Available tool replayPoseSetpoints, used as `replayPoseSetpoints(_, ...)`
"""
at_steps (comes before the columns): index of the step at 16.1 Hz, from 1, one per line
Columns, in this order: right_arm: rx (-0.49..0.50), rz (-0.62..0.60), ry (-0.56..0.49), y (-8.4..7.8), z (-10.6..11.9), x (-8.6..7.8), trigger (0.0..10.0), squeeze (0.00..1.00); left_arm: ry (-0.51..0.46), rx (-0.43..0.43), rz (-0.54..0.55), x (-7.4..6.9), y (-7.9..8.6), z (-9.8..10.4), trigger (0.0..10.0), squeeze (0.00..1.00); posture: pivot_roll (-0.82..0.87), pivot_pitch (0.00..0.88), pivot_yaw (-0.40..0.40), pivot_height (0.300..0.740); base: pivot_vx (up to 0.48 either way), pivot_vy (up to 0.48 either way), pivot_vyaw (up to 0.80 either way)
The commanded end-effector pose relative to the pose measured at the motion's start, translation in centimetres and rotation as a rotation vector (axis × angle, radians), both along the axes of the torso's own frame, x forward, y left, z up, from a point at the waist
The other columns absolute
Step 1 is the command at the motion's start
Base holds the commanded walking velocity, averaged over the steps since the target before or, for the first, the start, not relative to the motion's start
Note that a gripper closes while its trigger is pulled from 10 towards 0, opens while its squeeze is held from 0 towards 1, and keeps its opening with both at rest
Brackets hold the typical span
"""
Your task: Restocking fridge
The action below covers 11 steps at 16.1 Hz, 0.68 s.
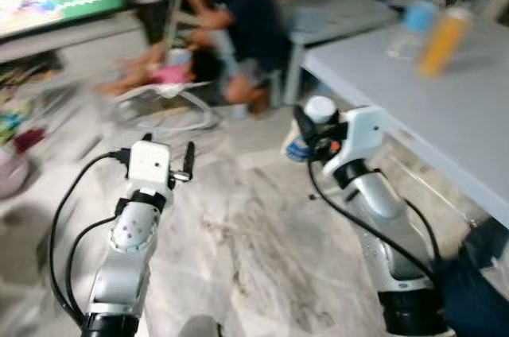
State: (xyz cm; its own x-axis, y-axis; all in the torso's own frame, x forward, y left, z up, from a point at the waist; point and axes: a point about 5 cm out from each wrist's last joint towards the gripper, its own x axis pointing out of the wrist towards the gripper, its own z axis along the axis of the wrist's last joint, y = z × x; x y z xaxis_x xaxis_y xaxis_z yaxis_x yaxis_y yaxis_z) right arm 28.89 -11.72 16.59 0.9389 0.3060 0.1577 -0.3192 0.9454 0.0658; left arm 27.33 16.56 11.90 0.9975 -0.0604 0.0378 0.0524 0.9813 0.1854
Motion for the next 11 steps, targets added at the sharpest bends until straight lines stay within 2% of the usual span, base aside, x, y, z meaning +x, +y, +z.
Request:
replayPoseSetpoints(1,0.011,0.015,-0.039,0.6,0.8,0.0,10.0,0.0,0.012,0.009,0.05,0.0,1.1,-0.3,10.0,0.0,0.06,0.0,-0.015,0.74,0.0,0.0,0.8)
replayPoseSetpoints(8,0.002,0.032,-0.055,0.7,0.9,0.4,10.0,0.0,-0.001,0.026,0.094,0.0,1.9,-0.4,10.0,0.0,0.08,0.0,-0.026,0.74,0.0,0.0,0.8)
replayPoseSetpoints(11,-0.034,0.006,-0.053,-0.2,0.2,0.0,10.0,0.0,-0.007,0.054,0.152,-1.2,3.3,-0.5,10.0,0.0,0.08,0.0,-0.026,0.74,0.0,0.0,0.8)
